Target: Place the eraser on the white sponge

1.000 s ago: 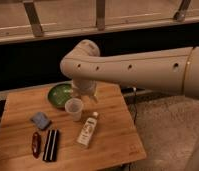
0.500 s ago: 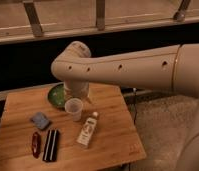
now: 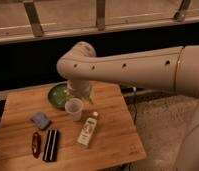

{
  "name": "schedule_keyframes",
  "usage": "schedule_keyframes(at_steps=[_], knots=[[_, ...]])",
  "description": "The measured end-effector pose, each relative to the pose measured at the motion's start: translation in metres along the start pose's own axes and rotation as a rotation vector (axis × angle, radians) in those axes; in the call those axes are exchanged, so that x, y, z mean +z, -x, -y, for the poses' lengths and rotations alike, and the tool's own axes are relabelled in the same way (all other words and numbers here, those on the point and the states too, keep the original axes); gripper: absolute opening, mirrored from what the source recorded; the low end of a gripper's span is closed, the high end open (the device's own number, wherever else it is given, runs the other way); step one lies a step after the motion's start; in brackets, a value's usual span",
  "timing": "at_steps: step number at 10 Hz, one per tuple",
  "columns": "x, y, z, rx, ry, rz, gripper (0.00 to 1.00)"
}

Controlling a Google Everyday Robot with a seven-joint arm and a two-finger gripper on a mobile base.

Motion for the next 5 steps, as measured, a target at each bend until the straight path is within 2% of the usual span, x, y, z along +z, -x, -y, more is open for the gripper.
schedule_keyframes(at_steps=[1,3,5], knots=[[0.009,-0.002,-0.005,-0.017,0.024,-0.027,0.65],[0.041,-0.010,-0.029,-0.071,0.103,-0.096,0.65],[0.054,-0.023,-0.056,-0.130,0.152,-0.129,0.65]])
